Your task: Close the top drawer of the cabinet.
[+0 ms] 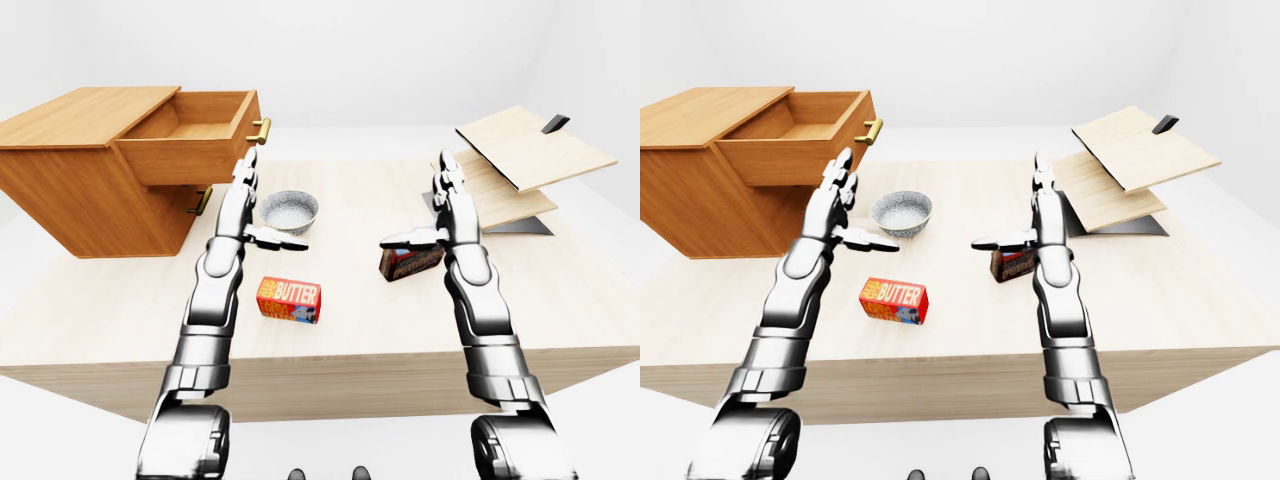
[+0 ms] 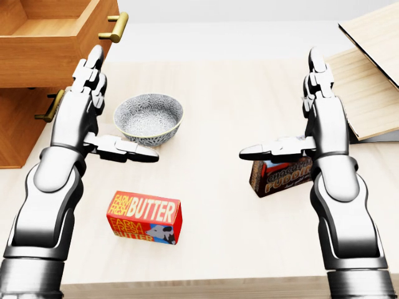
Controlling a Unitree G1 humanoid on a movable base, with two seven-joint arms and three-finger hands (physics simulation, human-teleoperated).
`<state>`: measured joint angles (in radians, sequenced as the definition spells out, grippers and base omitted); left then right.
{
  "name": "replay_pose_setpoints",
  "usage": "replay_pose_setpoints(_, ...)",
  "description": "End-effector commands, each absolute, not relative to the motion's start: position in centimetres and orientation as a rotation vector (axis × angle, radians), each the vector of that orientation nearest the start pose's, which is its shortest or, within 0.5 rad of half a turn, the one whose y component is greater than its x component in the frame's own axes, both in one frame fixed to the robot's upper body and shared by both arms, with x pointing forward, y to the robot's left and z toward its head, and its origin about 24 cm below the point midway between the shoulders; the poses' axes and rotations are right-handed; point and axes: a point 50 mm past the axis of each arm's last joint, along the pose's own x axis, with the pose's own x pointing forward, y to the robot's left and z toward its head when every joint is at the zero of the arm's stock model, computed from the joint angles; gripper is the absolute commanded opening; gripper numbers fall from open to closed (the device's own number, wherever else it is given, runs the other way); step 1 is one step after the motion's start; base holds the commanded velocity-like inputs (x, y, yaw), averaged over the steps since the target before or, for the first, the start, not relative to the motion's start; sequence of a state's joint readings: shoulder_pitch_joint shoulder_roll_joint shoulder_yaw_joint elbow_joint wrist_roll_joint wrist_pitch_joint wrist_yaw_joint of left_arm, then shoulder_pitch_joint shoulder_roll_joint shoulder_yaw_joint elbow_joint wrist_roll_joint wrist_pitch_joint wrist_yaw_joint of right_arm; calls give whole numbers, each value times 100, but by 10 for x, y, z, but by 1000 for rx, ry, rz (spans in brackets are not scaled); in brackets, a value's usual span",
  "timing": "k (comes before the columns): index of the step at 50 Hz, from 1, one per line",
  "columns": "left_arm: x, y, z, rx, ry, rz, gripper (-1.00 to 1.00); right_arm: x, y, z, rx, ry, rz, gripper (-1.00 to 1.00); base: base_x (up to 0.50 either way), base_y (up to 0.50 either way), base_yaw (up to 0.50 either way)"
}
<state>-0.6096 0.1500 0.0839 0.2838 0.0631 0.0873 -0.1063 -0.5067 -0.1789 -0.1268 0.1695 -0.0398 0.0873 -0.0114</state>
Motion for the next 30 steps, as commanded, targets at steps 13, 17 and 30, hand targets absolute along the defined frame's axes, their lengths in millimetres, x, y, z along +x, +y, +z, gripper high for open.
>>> replay_pose_setpoints(13,428,133,220,249,-142,-108,100,401,-188,194,-283,-176,-109,100,0,0,0)
replay_pose_setpoints(17,431,129,236,259,-157,-105,100,408,-187,195,-308,-139,-116,100,0,0,0)
replay_pose_setpoints(30,432,132,240,244,-150,-62,100,414,-183,187,-319,-82,-106,100,0,0,0)
